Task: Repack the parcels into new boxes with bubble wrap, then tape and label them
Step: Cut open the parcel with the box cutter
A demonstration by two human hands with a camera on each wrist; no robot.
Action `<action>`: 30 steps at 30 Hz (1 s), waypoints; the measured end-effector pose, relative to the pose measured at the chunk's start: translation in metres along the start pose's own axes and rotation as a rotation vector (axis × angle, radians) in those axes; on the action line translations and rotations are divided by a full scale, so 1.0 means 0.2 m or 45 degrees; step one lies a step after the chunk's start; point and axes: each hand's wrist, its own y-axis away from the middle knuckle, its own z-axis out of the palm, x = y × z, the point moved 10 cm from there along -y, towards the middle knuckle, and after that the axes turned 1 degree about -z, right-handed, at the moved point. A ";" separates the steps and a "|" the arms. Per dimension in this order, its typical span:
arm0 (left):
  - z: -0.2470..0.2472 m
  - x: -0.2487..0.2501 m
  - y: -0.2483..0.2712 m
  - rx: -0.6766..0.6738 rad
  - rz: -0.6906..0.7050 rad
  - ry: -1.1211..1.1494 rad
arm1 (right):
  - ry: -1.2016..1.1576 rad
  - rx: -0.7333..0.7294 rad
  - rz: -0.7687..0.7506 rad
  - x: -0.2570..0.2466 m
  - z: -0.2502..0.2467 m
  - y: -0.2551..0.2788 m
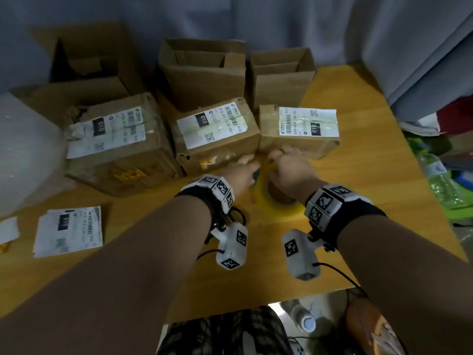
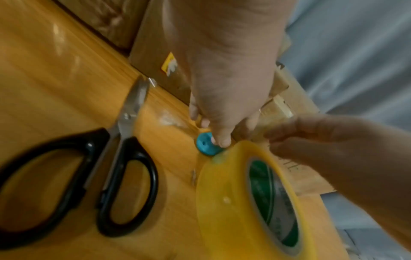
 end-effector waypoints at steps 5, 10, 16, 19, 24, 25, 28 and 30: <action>0.03 -0.08 -0.05 0.007 -0.074 -0.055 | -0.085 0.128 -0.008 0.03 -0.02 -0.02; -0.06 -0.19 0.12 0.129 -0.117 0.294 | -0.358 0.190 -0.059 -0.04 -0.04 0.02; -0.51 -0.15 0.50 0.450 -0.036 0.900 | -0.880 0.201 -0.435 -0.51 -0.26 0.10; -0.75 -0.22 0.69 0.638 -0.014 0.958 | -1.153 0.198 -0.591 -0.76 -0.38 0.10; -0.97 -0.46 0.89 0.701 -0.047 0.671 | -0.972 0.382 -0.620 -1.05 -0.54 0.03; -1.01 -0.54 0.94 0.738 -0.097 0.554 | -0.919 0.391 -0.597 -1.09 -0.55 0.01; -1.10 -0.80 1.06 0.826 -0.297 0.262 | -0.765 0.369 -0.432 -1.14 -0.52 -0.08; -1.09 -0.97 1.08 0.749 -0.414 0.104 | -0.690 0.368 -0.350 -1.17 -0.49 -0.12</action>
